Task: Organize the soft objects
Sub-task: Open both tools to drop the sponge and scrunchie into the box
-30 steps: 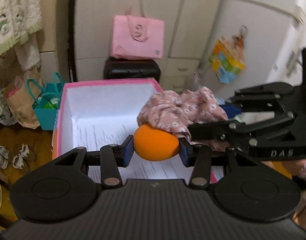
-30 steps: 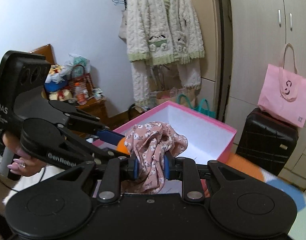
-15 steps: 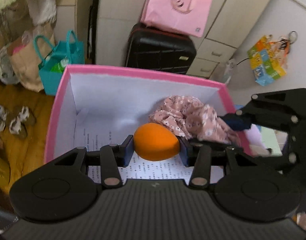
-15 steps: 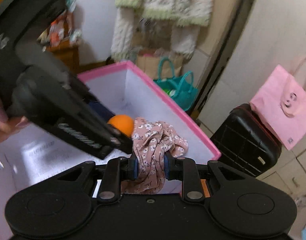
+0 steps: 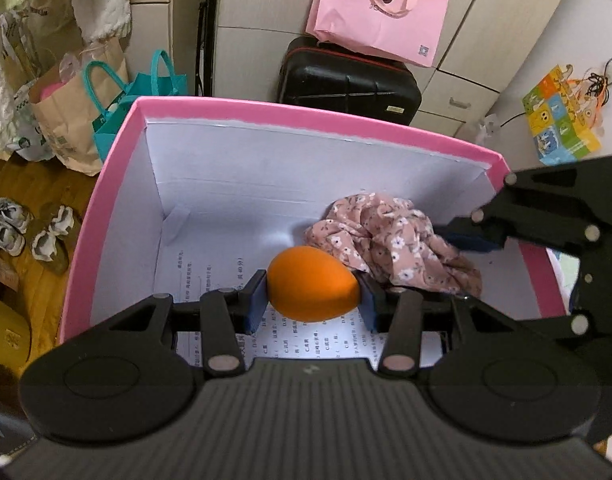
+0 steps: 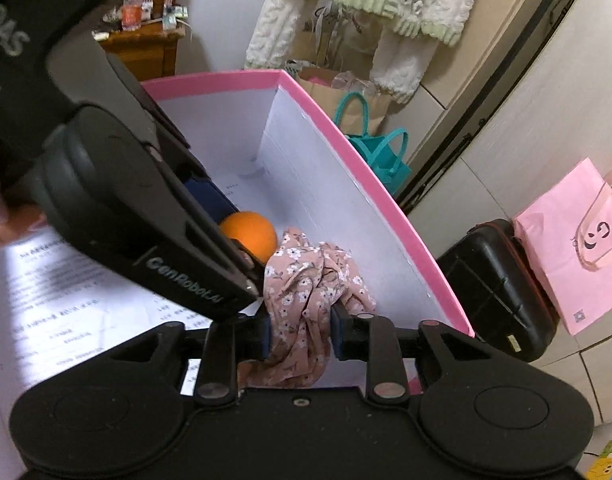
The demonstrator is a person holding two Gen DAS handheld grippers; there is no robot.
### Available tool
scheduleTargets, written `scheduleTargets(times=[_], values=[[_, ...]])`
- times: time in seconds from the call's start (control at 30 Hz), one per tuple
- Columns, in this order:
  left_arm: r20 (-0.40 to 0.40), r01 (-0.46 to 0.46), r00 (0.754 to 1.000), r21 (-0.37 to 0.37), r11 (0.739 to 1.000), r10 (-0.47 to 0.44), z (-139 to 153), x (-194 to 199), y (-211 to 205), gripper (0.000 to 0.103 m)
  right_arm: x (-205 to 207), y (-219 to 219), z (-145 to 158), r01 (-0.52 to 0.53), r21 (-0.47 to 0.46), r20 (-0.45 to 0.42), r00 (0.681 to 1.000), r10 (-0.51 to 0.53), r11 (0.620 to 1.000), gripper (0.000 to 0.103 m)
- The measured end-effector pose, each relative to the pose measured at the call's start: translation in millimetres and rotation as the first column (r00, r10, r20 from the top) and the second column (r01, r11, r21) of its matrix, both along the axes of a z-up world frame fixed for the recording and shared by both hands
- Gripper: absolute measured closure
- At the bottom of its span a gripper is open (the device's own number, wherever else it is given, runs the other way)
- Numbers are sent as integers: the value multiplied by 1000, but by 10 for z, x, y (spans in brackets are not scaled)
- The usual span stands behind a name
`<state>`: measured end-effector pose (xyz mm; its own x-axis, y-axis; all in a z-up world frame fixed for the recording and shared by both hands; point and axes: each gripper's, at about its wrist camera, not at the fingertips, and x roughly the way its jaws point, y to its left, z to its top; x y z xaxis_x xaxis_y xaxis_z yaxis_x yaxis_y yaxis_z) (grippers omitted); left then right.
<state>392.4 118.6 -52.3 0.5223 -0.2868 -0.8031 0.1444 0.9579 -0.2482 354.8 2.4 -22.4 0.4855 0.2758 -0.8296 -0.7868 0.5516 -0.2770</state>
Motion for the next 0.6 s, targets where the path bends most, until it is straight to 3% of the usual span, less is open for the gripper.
scheduleTargets(times=[0.07,0.1,0.13,0.2,0.47,0.6], values=[[-5,4,1000,6,1000,-3,-5,11,-6,56,-3,-8,-21,12,-8,10,1000,-12,1000,64],[-6,7,1000,5,1000,-7,-8,21,-3,55,-9,-8,-21,14,-7,15,1000,-14,1000,59],[-8,7,1000,4,1000,-7,-8,24,3,54,-28,-13,-17,15,-9,27,1000,-14,1000,47],[-10,17,1000,-5,1000,-17,3,21,11,53,-87,-27,5,25,-10,65,998,-24,1000,39],[44,76,996,-23,997,-75,317,-199,71,48,-323,-209,282,69,122,95,992,-81,990,34],[101,127,986,59,990,-133,532,-452,64,47,-530,-347,455,97,195,92,989,-117,976,34]])
